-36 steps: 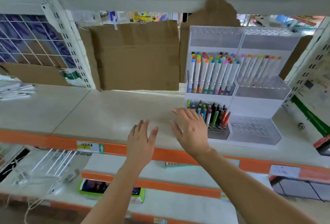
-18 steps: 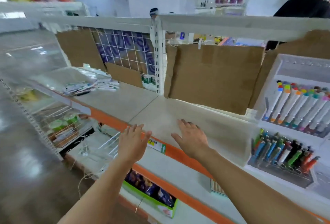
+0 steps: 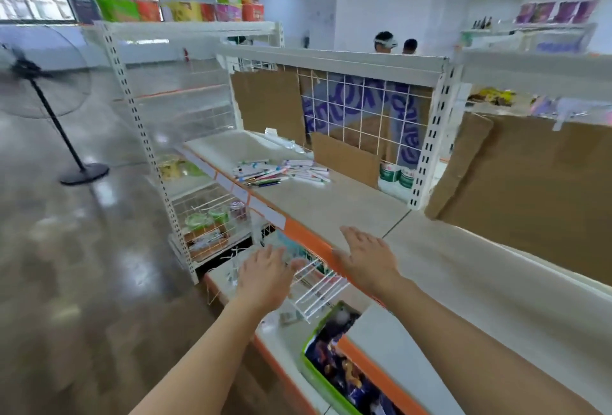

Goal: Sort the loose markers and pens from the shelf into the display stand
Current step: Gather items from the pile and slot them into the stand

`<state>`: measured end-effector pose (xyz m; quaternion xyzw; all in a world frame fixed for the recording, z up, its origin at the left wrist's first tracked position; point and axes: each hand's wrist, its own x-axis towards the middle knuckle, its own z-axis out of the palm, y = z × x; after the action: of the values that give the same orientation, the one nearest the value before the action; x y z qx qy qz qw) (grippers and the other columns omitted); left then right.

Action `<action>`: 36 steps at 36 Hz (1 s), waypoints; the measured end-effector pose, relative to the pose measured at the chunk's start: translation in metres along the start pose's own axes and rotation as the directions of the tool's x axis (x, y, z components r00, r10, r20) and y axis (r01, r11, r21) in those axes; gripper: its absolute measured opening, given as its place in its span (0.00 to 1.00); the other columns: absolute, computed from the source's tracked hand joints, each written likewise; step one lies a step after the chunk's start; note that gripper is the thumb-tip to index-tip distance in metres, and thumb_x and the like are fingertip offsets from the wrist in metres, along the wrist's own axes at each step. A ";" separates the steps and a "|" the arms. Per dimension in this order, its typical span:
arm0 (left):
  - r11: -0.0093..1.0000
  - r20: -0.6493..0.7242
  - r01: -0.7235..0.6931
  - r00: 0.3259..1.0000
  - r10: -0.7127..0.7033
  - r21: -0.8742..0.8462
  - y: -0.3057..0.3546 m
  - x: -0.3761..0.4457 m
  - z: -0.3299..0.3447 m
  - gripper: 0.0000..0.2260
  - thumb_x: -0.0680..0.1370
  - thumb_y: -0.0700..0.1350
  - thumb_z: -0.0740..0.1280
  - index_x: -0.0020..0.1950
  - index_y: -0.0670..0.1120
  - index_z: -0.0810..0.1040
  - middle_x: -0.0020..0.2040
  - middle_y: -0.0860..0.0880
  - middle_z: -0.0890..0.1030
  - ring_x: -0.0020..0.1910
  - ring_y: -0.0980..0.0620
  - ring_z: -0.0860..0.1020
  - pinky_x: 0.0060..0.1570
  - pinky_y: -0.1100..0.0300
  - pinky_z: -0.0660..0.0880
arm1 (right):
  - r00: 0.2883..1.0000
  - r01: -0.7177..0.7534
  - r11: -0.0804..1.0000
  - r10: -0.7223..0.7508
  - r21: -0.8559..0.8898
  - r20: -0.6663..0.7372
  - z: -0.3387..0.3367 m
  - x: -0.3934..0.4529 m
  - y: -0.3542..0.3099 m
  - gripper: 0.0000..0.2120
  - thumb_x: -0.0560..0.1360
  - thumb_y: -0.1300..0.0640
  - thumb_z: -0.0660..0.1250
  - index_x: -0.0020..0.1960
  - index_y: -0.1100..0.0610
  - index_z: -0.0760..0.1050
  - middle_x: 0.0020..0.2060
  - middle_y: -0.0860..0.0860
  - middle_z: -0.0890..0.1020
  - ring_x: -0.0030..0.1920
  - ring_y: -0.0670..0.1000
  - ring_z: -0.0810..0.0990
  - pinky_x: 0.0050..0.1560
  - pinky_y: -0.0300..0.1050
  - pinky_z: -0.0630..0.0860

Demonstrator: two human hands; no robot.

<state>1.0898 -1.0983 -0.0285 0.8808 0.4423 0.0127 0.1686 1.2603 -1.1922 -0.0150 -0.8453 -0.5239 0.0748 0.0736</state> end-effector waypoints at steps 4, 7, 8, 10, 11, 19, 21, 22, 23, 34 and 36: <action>0.999 0.002 0.033 0.999 -0.033 0.009 -0.023 0.020 -0.007 0.28 0.81 0.61 0.45 0.78 0.50 0.53 0.78 0.47 0.53 0.77 0.46 0.50 0.73 0.50 0.48 | 1.000 0.029 1.000 -0.029 -0.008 0.010 0.004 0.032 -0.021 0.28 0.81 0.41 0.46 0.78 0.51 0.49 0.77 0.50 0.56 0.75 0.52 0.57 0.72 0.50 0.53; 0.999 0.003 0.043 0.999 -0.043 0.024 -0.038 0.041 -0.010 0.28 0.81 0.62 0.45 0.78 0.50 0.53 0.78 0.46 0.54 0.77 0.46 0.50 0.74 0.50 0.48 | 0.999 0.039 0.999 -0.039 0.001 0.024 0.007 0.061 -0.032 0.29 0.81 0.40 0.46 0.78 0.51 0.48 0.76 0.50 0.56 0.75 0.52 0.57 0.73 0.50 0.53; 0.999 0.005 0.051 0.999 -0.051 0.018 -0.042 0.048 -0.011 0.28 0.80 0.62 0.45 0.78 0.50 0.53 0.78 0.47 0.53 0.77 0.46 0.49 0.74 0.50 0.48 | 0.999 0.042 0.999 -0.042 0.002 0.029 0.008 0.070 -0.035 0.29 0.81 0.40 0.46 0.78 0.51 0.48 0.76 0.50 0.56 0.75 0.52 0.57 0.73 0.50 0.52; 0.998 0.002 0.062 0.998 -0.062 0.004 -0.048 0.063 -0.015 0.28 0.80 0.62 0.46 0.77 0.50 0.54 0.78 0.47 0.53 0.77 0.46 0.49 0.74 0.49 0.47 | 0.998 0.051 0.999 -0.051 -0.004 0.032 0.010 0.090 -0.041 0.29 0.81 0.40 0.47 0.78 0.51 0.48 0.76 0.50 0.56 0.75 0.52 0.56 0.73 0.50 0.52; 0.998 -0.007 0.062 0.998 -0.062 0.000 -0.051 0.070 -0.016 0.28 0.80 0.62 0.46 0.77 0.50 0.54 0.78 0.48 0.53 0.77 0.46 0.49 0.74 0.48 0.47 | 0.998 0.056 0.998 -0.056 -0.007 0.030 0.010 0.101 -0.043 0.28 0.81 0.41 0.47 0.78 0.51 0.48 0.77 0.50 0.56 0.75 0.52 0.56 0.74 0.50 0.52; 0.996 -0.055 0.088 0.995 -0.086 0.035 -0.071 0.148 -0.026 0.26 0.81 0.61 0.47 0.76 0.52 0.56 0.77 0.49 0.57 0.76 0.46 0.54 0.73 0.46 0.51 | 0.994 0.112 0.994 -0.112 0.001 0.003 0.011 0.189 -0.053 0.28 0.81 0.42 0.49 0.77 0.53 0.51 0.76 0.50 0.58 0.73 0.53 0.60 0.72 0.52 0.53; 0.995 -0.053 0.095 0.994 -0.093 0.035 -0.073 0.164 -0.029 0.26 0.81 0.61 0.47 0.77 0.52 0.56 0.77 0.49 0.56 0.76 0.47 0.53 0.74 0.47 0.51 | 0.992 0.120 0.993 -0.120 0.018 0.023 0.010 0.210 -0.053 0.29 0.81 0.41 0.49 0.77 0.52 0.49 0.76 0.50 0.57 0.73 0.53 0.59 0.72 0.52 0.52; 0.994 -0.045 0.099 0.994 -0.097 0.035 -0.074 0.172 -0.031 0.26 0.81 0.61 0.47 0.77 0.52 0.56 0.77 0.49 0.56 0.76 0.47 0.52 0.74 0.47 0.50 | 0.992 0.125 0.992 -0.125 0.024 0.034 0.011 0.220 -0.052 0.30 0.81 0.41 0.49 0.77 0.52 0.48 0.76 0.50 0.57 0.74 0.53 0.59 0.73 0.51 0.52; 0.994 -0.034 0.104 0.994 -0.103 0.035 -0.074 0.178 -0.032 0.26 0.81 0.61 0.47 0.77 0.52 0.55 0.78 0.49 0.55 0.76 0.47 0.51 0.74 0.47 0.48 | 0.990 0.130 0.991 -0.131 0.025 0.043 0.012 0.230 -0.052 0.30 0.81 0.41 0.49 0.78 0.52 0.48 0.76 0.51 0.57 0.74 0.53 0.58 0.72 0.51 0.52; 0.989 0.065 0.123 0.990 -0.128 0.080 -0.093 0.252 -0.037 0.29 0.81 0.62 0.46 0.77 0.49 0.53 0.78 0.47 0.53 0.77 0.45 0.49 0.74 0.46 0.48 | 0.984 0.143 0.990 -0.143 0.003 0.105 0.030 0.308 -0.056 0.29 0.81 0.41 0.51 0.77 0.54 0.51 0.75 0.53 0.60 0.72 0.55 0.61 0.70 0.52 0.59; 0.991 0.064 0.107 0.992 -0.113 0.083 -0.096 0.266 -0.037 0.28 0.81 0.62 0.46 0.77 0.49 0.53 0.78 0.47 0.54 0.76 0.45 0.50 0.74 0.47 0.49 | 0.985 0.139 0.990 -0.139 0.003 0.100 0.033 0.321 -0.059 0.28 0.81 0.43 0.52 0.76 0.54 0.54 0.74 0.53 0.61 0.72 0.55 0.62 0.69 0.51 0.60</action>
<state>1.1710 -0.8260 -0.0571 0.8609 0.4844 -0.0442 0.1490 1.3435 -0.8772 -0.0508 -0.8021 -0.5848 0.1104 0.0506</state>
